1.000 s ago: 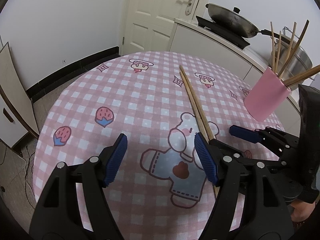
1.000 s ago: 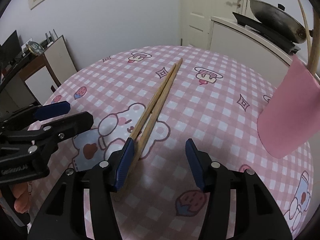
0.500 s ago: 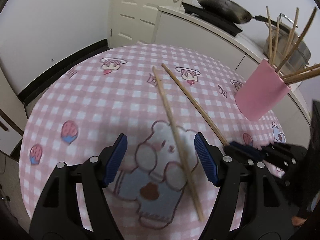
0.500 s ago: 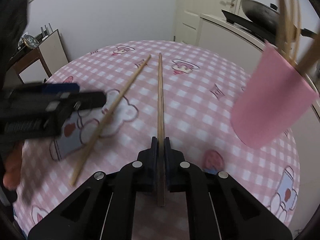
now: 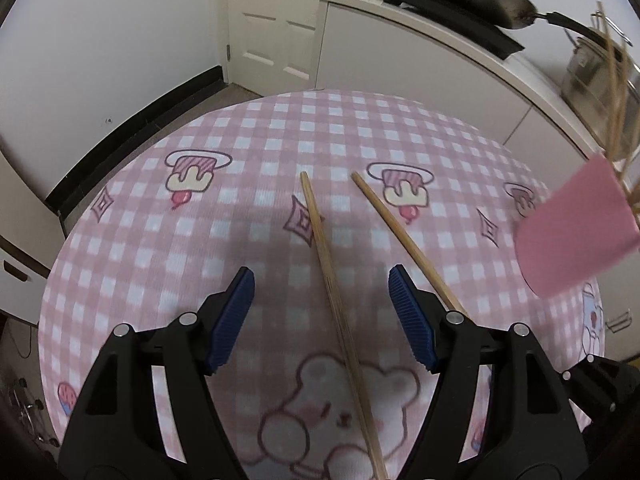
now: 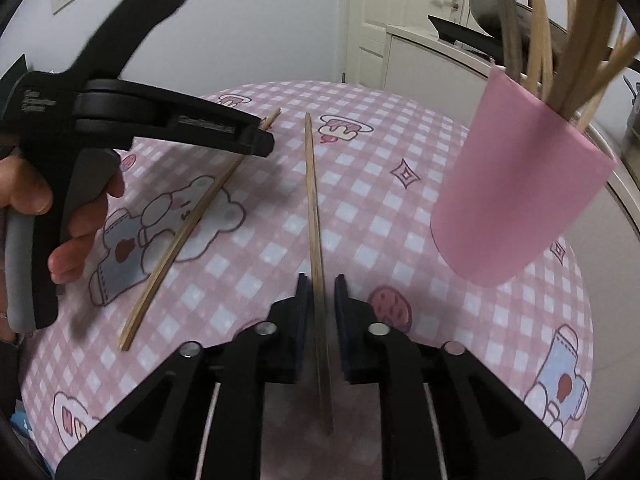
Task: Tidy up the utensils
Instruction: 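Lower the right tool onto the chopsticks and close on one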
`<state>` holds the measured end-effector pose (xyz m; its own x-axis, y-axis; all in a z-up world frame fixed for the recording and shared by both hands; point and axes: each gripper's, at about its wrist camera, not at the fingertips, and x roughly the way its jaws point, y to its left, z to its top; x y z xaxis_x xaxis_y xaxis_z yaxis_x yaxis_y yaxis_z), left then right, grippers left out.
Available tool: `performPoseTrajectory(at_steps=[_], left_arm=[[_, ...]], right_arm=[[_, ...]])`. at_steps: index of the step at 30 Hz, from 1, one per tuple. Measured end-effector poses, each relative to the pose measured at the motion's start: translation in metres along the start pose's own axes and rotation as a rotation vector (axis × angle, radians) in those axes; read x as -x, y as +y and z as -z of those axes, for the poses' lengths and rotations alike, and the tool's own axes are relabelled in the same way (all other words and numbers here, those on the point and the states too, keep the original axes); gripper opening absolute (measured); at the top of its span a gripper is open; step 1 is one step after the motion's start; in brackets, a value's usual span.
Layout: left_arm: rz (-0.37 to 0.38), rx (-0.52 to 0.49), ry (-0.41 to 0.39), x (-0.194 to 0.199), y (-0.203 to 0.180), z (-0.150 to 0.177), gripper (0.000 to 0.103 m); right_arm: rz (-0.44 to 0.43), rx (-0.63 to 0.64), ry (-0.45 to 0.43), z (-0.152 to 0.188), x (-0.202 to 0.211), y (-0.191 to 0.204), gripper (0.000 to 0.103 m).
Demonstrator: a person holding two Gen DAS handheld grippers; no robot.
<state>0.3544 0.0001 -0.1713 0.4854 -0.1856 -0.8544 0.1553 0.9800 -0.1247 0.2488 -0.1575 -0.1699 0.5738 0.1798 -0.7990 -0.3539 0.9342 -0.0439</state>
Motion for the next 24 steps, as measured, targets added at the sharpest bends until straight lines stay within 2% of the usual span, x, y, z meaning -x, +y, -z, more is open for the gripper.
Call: performPoseTrajectory(at_steps=[1,3,4,5,10,13,24], left_arm=[[-0.011,0.001,-0.001,-0.003,0.000,-0.002,0.069],[-0.046,-0.016,-0.010,-0.006,-0.002,-0.005,0.054],[-0.075,-0.027,-0.016,-0.007,-0.003,-0.005,0.042],[-0.089,-0.036,-0.022,-0.007,-0.004,-0.004,0.036],[-0.081,-0.069,-0.036,-0.002,-0.002,0.000,0.023],[-0.078,-0.090,-0.045,0.002,0.000,0.008,0.019],[-0.041,-0.073,-0.056,0.015,0.016,0.024,0.019]], right_arm=[[0.005,0.003,-0.001,-0.002,-0.002,0.000,0.021],[0.009,0.004,-0.002,-0.005,-0.004,-0.001,0.025],[0.011,0.003,-0.002,-0.007,-0.006,-0.001,0.026],[0.013,0.004,-0.001,-0.009,-0.008,-0.001,0.027],[0.028,0.008,-0.003,-0.020,-0.017,0.003,0.028],[0.036,0.014,-0.004,-0.027,-0.022,0.007,0.028],[0.045,0.027,0.008,-0.066,-0.050,0.014,0.028]])
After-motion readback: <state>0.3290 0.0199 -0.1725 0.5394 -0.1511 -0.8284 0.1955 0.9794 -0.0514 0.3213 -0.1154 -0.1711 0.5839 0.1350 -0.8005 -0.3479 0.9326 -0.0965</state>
